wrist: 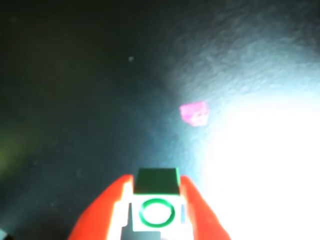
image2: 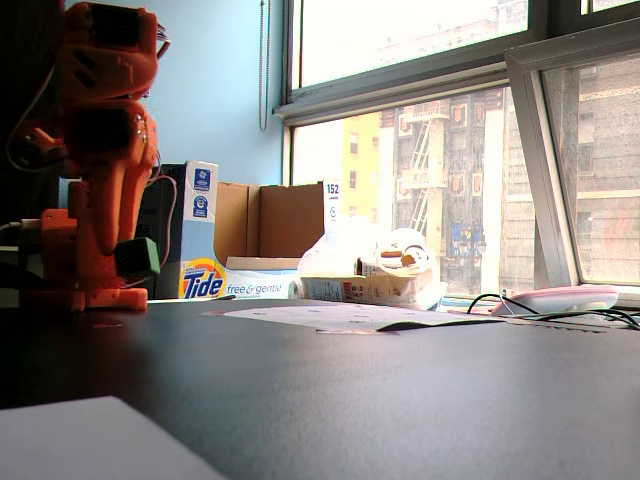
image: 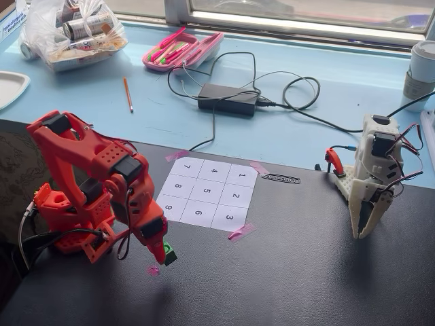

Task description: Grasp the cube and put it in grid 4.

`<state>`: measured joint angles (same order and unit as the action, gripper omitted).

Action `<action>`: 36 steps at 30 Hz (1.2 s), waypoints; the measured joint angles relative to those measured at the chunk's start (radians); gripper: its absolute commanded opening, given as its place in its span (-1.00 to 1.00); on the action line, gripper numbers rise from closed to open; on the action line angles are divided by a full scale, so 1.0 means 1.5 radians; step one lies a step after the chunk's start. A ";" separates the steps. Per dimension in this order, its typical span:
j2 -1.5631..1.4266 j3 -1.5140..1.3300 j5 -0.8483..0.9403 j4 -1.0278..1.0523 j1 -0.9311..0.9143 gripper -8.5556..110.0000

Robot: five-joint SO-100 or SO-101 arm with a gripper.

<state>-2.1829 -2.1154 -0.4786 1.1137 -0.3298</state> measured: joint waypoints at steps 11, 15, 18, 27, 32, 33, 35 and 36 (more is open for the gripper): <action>0.080 0.275 0.111 0.079 0.146 -0.85; 0.137 0.393 0.152 0.116 0.225 -0.85; 0.192 0.469 0.168 0.143 0.296 -0.85; 0.396 0.668 0.180 0.216 0.516 -0.85; 0.502 0.754 0.192 0.228 0.601 -0.85; 0.520 0.767 0.192 0.230 0.614 -0.85; 0.556 0.789 0.198 0.232 0.639 -0.85; 0.570 0.795 0.199 0.232 0.652 -0.85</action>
<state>-1.3284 -0.9235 -0.1795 1.4619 0.6489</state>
